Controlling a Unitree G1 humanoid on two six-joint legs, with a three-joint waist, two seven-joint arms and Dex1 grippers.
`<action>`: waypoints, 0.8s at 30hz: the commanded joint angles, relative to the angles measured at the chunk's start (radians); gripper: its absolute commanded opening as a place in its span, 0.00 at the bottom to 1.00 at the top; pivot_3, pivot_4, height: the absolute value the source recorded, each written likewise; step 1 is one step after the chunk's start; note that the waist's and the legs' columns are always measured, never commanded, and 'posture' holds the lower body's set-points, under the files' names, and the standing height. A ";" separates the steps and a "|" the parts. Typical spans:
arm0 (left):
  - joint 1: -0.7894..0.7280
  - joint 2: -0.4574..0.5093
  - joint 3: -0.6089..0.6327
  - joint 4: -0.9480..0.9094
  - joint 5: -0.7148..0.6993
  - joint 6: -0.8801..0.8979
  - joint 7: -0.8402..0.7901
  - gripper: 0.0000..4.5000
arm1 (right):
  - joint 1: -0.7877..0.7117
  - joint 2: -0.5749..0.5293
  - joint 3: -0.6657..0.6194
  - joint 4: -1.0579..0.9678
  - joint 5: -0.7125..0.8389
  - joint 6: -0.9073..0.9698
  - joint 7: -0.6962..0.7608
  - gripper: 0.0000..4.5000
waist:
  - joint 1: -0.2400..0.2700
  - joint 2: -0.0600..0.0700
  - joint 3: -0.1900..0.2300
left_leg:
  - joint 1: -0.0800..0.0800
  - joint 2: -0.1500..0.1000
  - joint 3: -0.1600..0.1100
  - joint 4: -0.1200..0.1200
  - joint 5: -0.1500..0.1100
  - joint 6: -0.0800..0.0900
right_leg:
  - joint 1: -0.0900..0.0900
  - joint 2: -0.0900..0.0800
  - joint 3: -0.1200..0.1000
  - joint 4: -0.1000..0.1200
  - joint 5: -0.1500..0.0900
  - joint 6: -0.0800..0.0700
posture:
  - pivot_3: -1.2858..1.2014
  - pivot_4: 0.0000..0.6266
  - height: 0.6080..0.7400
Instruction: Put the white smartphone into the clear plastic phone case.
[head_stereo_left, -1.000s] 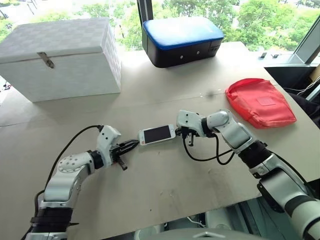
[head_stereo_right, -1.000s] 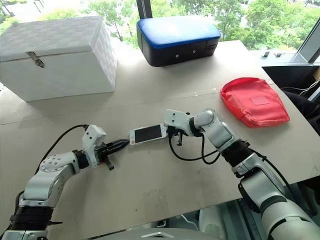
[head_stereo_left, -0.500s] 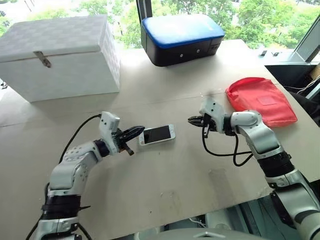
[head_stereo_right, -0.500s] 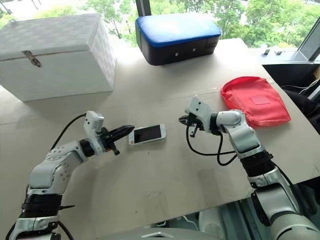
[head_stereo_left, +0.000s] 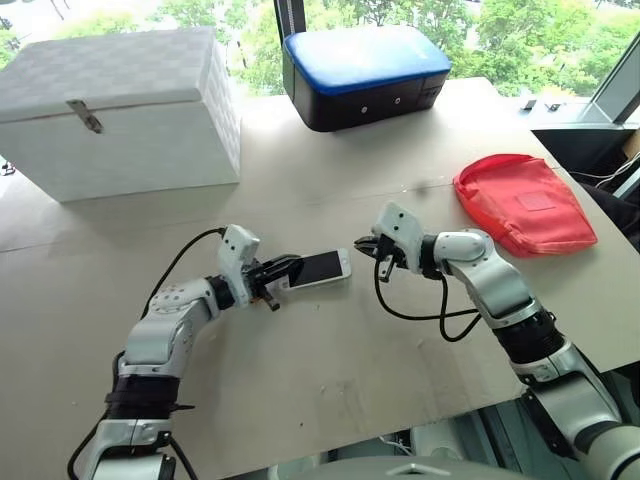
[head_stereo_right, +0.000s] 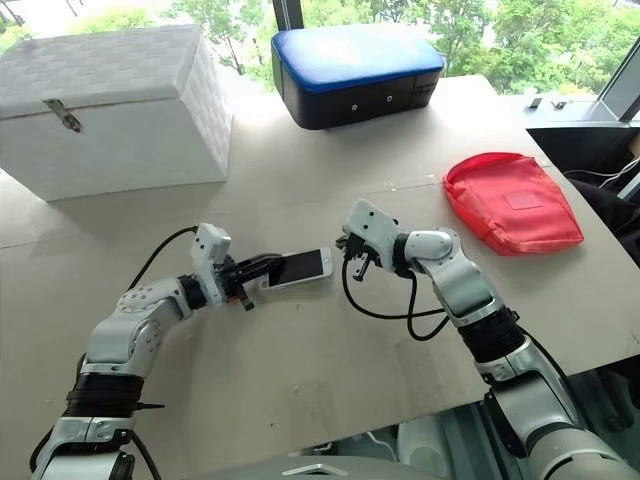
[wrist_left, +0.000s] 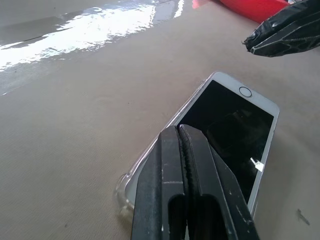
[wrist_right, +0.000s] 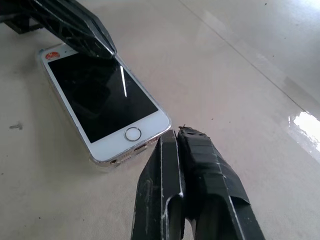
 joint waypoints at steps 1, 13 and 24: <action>0.068 0.040 0.062 -0.052 -0.010 0.011 0.010 0.01 | -0.008 -0.004 0.008 -0.019 0.000 -0.028 0.011 0.00 | -0.003 0.000 0.000 | 0.000 0.000 0.000 0.000 0.000 0.000 | 0.000 0.000 0.000 0.000 0.000 0.000 | 0.52 0.24 0.96; 0.202 0.080 0.065 -0.145 0.015 0.035 0.034 0.01 | -0.029 -0.022 0.047 0.033 -0.016 -0.070 0.064 0.00 | 0.002 0.000 0.000 | 0.000 0.000 0.000 0.000 0.000 0.000 | 0.000 0.000 -0.001 -0.001 0.000 0.000 | 0.52 0.24 0.96; 0.172 0.069 0.005 -0.191 0.025 0.043 0.023 0.01 | -0.042 0.004 0.057 0.093 -0.032 -0.101 0.076 0.00 | 0.003 0.000 0.000 | 0.000 0.000 0.000 0.000 0.000 0.000 | 0.001 0.000 -0.001 -0.001 0.000 0.000 | 0.52 0.24 0.96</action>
